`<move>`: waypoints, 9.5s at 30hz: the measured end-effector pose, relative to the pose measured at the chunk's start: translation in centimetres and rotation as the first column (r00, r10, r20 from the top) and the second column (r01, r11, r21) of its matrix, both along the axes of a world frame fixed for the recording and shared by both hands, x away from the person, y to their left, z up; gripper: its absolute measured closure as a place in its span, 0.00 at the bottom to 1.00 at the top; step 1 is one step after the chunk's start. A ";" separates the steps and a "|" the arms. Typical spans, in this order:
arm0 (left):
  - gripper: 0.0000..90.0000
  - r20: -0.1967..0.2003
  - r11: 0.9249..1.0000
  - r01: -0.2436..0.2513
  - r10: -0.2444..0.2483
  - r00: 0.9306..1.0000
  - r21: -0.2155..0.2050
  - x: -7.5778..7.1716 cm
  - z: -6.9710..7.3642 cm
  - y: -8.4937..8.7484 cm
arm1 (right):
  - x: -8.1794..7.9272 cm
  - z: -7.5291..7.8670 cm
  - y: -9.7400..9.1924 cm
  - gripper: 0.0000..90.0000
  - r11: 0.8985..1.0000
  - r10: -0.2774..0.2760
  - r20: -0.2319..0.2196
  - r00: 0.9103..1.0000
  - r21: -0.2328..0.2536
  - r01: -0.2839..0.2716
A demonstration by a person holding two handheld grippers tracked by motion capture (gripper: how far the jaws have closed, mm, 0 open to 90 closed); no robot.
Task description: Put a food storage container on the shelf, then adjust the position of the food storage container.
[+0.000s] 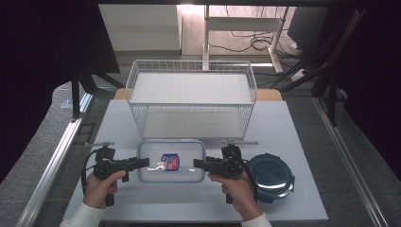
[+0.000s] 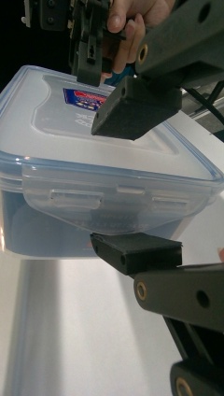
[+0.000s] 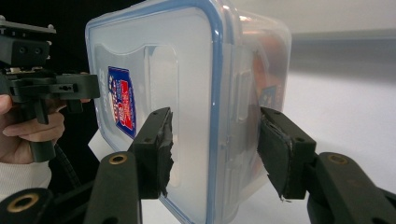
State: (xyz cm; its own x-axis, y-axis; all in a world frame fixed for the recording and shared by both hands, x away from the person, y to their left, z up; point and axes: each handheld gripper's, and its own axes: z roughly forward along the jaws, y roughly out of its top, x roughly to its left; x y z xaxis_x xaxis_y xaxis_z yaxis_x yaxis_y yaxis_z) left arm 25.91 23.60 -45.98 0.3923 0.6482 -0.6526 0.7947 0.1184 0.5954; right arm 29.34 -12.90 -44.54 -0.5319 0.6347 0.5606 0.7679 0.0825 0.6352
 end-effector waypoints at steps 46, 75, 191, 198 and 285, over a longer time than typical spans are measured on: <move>0.48 0.157 0.998 0.068 -0.066 0.985 -0.003 7.5 11.7 -2.7 | 5.4 12.8 -3.1 0.51 0.999 -0.041 0.154 0.987 -0.016 0.044; 0.49 0.159 0.996 0.092 -0.088 0.983 -0.016 13.9 15.1 -3.1 | 11.3 17.0 -3.4 0.51 0.997 -0.050 0.150 0.987 -0.043 0.057; 0.19 0.352 0.990 0.039 -0.084 0.932 0.133 9.1 13.7 -2.1 | 7.4 16.0 -5.8 0.18 0.968 -0.149 0.369 0.917 -0.137 0.212; 0.21 0.375 0.977 0.026 -0.107 0.921 0.213 5.6 12.0 -2.0 | 3.9 14.2 -7.7 0.21 0.968 -0.093 0.418 0.904 -0.175 0.181; 0.23 0.134 0.948 0.099 -0.145 0.980 0.303 -1.8 -0.1 -2.2 | -3.6 -1.4 -22.7 0.99 0.718 -0.284 0.102 0.953 -0.636 0.282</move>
State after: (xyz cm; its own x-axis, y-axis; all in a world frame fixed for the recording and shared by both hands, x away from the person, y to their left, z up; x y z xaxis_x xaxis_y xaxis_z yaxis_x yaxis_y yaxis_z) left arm 24.13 21.43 -46.10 0.5602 0.7427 -0.3668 0.6889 -0.1719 0.7042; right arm 25.75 -35.58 -45.93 -0.2684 0.9629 -0.0295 0.8233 0.2451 0.5119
